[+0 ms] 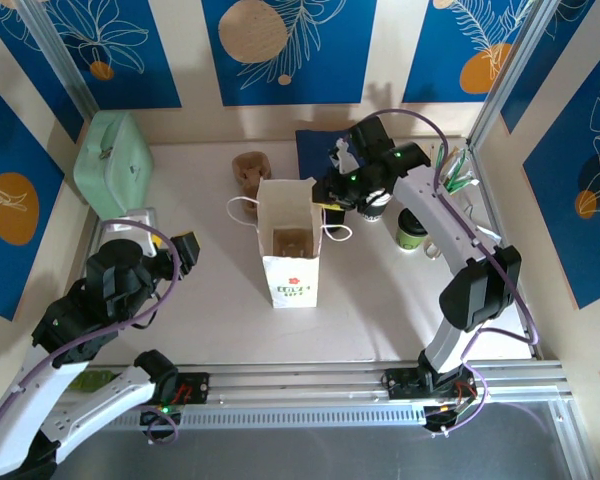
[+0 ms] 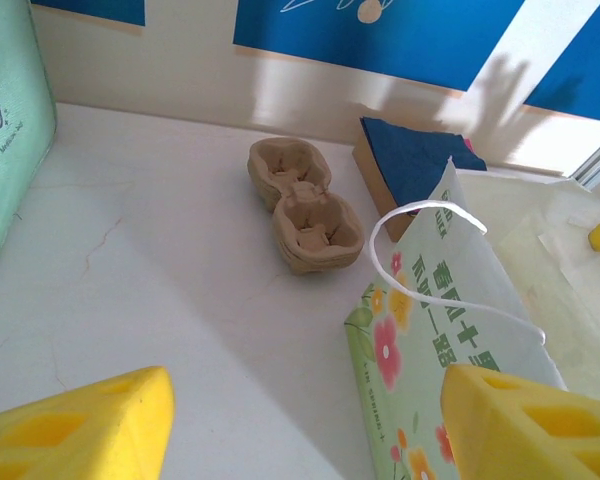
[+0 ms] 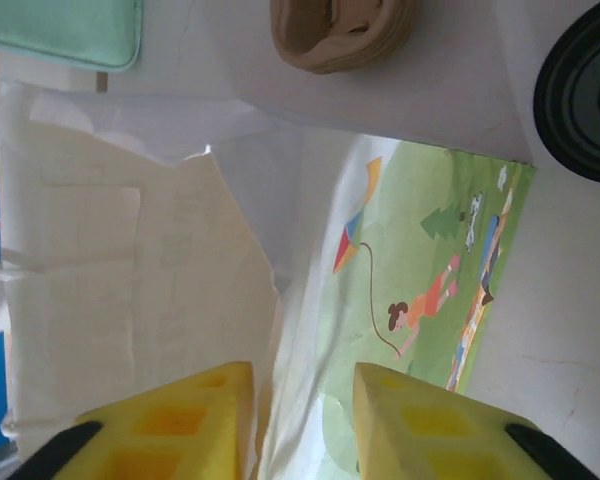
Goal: Pack the takeout coffee
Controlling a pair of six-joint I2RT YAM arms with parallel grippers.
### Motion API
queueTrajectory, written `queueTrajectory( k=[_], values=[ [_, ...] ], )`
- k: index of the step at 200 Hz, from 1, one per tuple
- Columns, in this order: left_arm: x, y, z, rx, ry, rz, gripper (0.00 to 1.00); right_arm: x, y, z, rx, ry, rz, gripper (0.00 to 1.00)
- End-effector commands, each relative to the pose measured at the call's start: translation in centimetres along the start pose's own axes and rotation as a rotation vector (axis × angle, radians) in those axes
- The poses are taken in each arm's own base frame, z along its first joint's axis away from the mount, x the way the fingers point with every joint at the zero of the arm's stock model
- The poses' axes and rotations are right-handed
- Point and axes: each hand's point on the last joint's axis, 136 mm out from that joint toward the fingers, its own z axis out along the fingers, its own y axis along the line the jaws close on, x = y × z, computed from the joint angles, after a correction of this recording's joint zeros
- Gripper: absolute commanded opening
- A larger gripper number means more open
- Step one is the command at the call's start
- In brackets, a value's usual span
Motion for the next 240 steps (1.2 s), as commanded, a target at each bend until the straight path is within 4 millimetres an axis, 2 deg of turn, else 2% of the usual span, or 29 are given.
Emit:
queueTrajectory(
  k=[1, 63, 81, 110, 151, 184, 209, 240],
  values=[
    [0.1, -0.1, -0.1, 0.003, 0.002, 0.011, 0.71, -0.1, 0.3, -3.1, 0.057, -0.057, -0.032, 0.40],
    [0.5, -0.1, 0.7, -0.002, -0.003, 0.049, 0.75, 0.0, -1.8, -10.6, 0.286, -0.302, -0.082, 0.74],
    [0.7, -0.2, 1.1, -0.004, -0.006, 0.063, 0.77, 0.5, -3.0, -12.4, 0.353, -0.365, -0.084, 0.87],
    [1.0, 0.1, 2.0, -0.033, -0.010, 0.088, 0.82, 1.7, -5.8, -14.2, 0.435, -0.419, -0.041, 1.00],
    [2.2, 0.1, 3.5, -0.038, -0.003, 0.131, 0.87, 4.2, -11.0, -15.0, 0.524, -0.370, 0.120, 0.99],
    [2.9, -0.2, 4.2, -0.026, 0.002, 0.152, 0.91, 6.2, -14.0, -14.3, 0.514, -0.295, 0.263, 0.99],
    [3.2, -0.7, 4.6, 0.005, 0.000, 0.157, 0.92, 6.6, -15.8, -13.5, 0.547, -0.257, 0.303, 0.99],
    [3.7, -0.9, 5.1, 0.015, 0.006, 0.168, 0.93, 6.0, -17.7, -13.2, 0.620, -0.270, 0.310, 0.99]
  ],
)
